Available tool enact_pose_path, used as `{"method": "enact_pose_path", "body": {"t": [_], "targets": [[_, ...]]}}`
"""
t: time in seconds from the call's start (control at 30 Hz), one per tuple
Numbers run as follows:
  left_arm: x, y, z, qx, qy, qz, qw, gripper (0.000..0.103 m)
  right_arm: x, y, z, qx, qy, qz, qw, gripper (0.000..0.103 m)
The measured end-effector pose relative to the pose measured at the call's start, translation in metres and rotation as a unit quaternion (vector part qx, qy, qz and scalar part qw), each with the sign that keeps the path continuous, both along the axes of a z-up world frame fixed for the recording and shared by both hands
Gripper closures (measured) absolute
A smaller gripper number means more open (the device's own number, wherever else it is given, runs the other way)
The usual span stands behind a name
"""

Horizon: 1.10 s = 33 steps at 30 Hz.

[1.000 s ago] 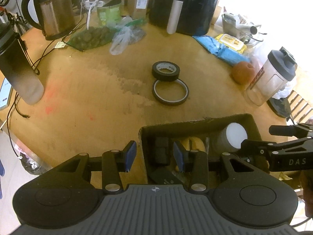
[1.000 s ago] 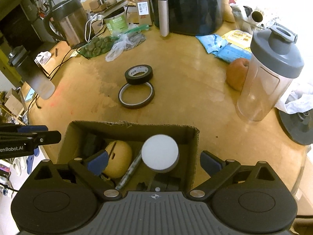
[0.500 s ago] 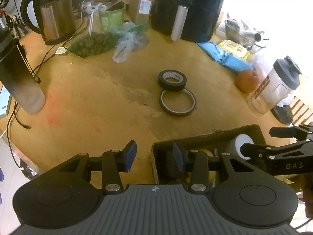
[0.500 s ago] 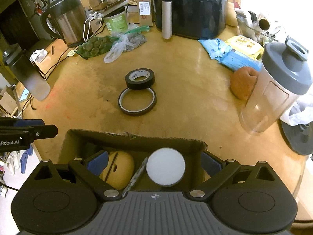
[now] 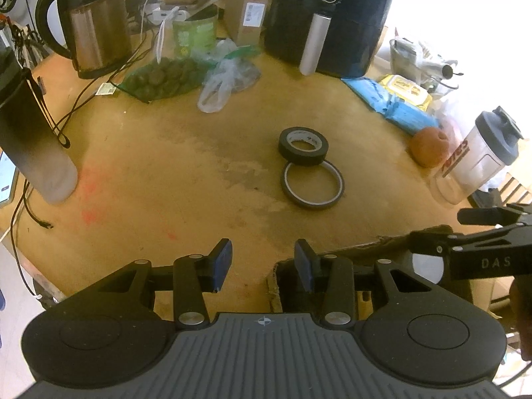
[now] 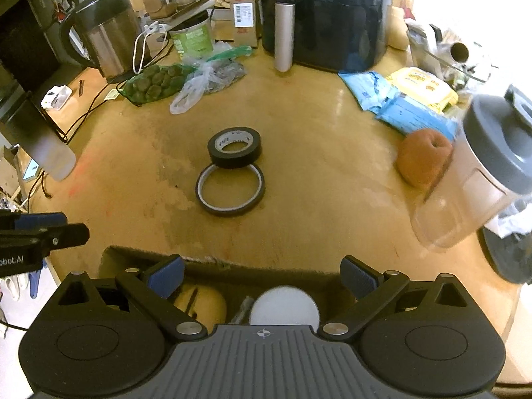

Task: Organize rigid objects
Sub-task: 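Move the right gripper to the thin tape ring and close on its rim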

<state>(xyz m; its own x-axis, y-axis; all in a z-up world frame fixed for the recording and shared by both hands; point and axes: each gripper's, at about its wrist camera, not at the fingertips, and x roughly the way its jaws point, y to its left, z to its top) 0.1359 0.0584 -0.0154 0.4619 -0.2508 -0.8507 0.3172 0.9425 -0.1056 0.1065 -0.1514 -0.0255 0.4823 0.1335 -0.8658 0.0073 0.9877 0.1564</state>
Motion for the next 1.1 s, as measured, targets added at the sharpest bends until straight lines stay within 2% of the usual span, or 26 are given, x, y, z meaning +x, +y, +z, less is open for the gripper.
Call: {"method": "enact_pose_path", "body": {"t": [0.07,0.5,1.1], "targets": [[0.001,0.002,-0.001,-0.001,0.003,0.002,1.0000,0.062,0.006,0.003,-0.001,-0.002,-0.001,0.002,1.000,0.000],[0.004,0.021,-0.003,-0.008,0.011,0.020,0.9997,0.062,0.053,0.026,-0.020,0.010,0.028,0.010,1.000,0.000],[-0.012,0.061,-0.003,-0.025,0.019,0.077,0.9966,0.062,0.136,0.046,-0.086,0.012,0.109,-0.004,0.994,0.000]]}}
